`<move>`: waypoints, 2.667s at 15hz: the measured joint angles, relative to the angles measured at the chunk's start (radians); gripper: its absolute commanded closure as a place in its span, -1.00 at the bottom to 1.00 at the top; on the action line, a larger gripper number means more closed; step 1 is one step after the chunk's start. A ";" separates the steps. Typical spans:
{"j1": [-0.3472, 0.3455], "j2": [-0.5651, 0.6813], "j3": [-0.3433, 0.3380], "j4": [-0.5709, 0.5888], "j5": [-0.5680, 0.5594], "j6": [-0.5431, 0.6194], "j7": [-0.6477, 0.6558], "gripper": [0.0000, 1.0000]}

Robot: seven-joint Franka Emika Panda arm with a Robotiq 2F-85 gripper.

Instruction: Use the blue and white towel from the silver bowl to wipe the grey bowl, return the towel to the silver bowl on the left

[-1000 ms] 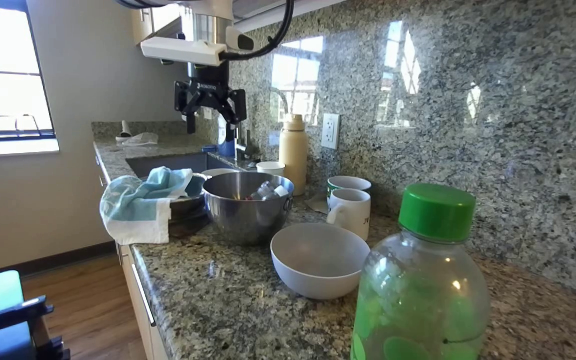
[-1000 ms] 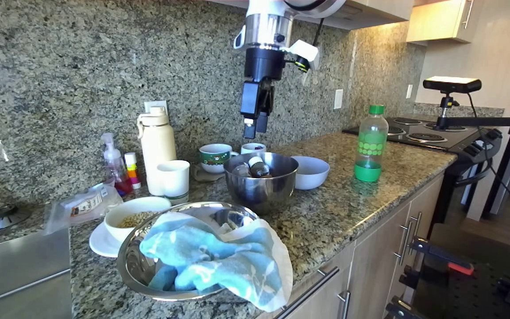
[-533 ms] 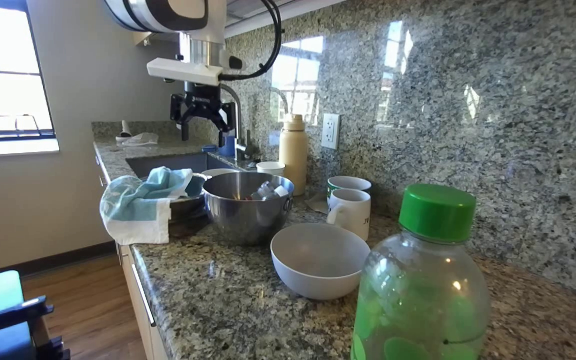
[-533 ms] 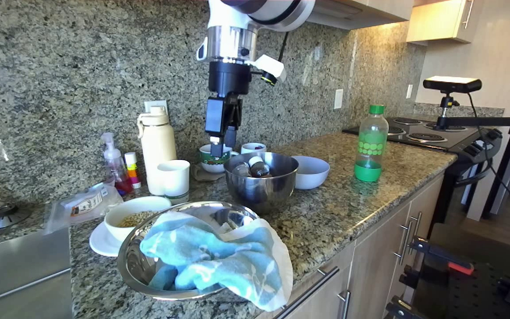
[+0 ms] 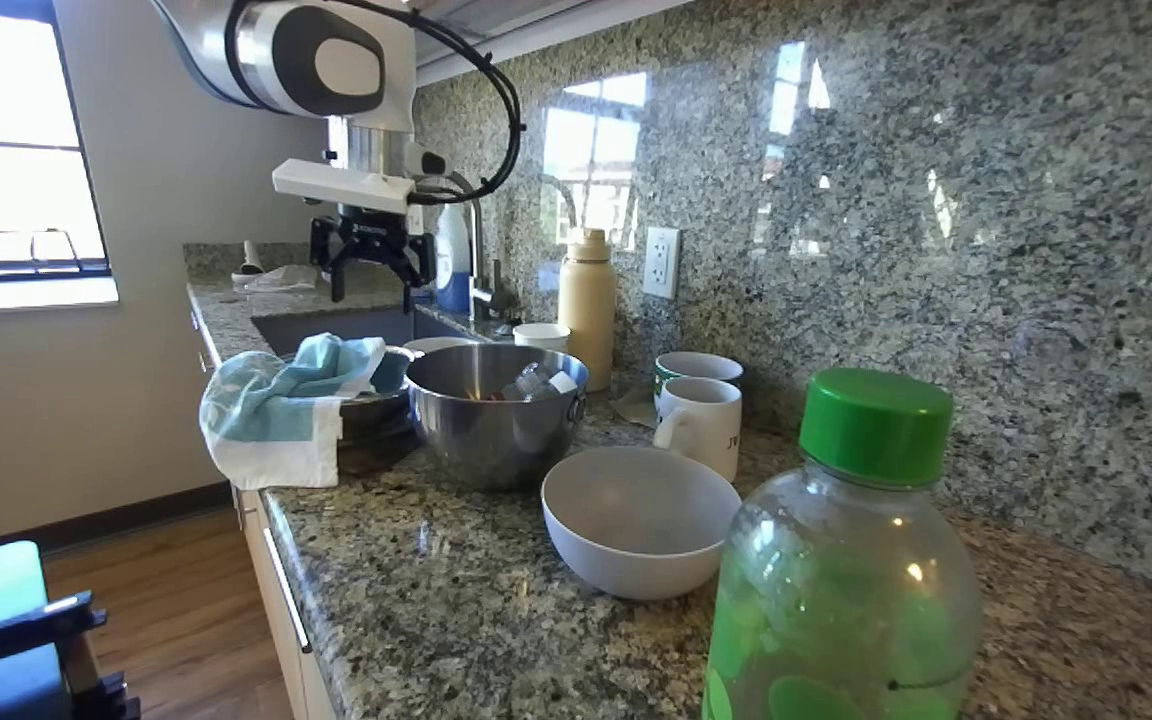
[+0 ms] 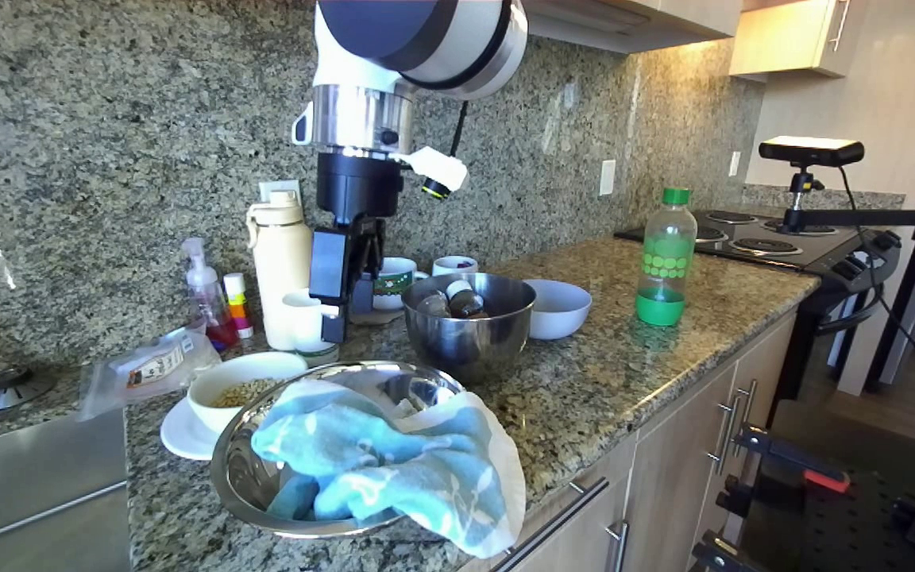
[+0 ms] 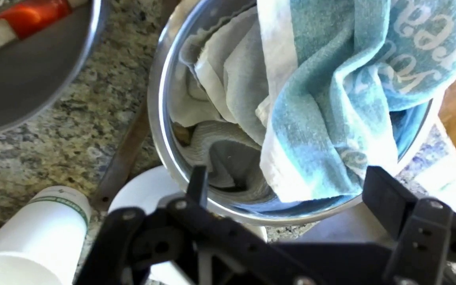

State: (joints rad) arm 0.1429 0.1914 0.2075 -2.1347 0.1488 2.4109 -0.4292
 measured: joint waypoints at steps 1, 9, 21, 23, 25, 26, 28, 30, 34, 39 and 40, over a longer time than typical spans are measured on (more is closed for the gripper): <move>0.000 0.007 0.011 0.000 0.002 0.009 0.000 -1.00; 0.000 0.067 0.049 0.003 0.009 0.029 0.000 -1.00; -0.004 0.172 0.061 0.055 0.009 0.062 -0.018 -1.00; -0.005 0.179 0.062 0.061 0.009 0.062 -0.019 -1.00; -0.008 0.187 0.064 0.067 0.009 0.062 -0.019 -1.00; -0.011 0.191 0.066 0.070 0.009 0.062 -0.019 -1.00; -0.019 0.199 0.073 0.073 0.012 0.062 -0.021 -1.00; -0.029 0.209 0.080 0.076 0.026 0.061 -0.041 -1.00; -0.056 0.233 0.100 0.089 0.059 0.058 -0.095 -0.47; -0.074 0.254 0.105 0.111 0.067 0.045 -0.117 0.12; -0.076 0.255 0.105 0.115 0.067 0.038 -0.118 0.25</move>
State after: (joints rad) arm 0.0669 0.4465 0.3126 -2.0192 0.2161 2.4493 -0.5469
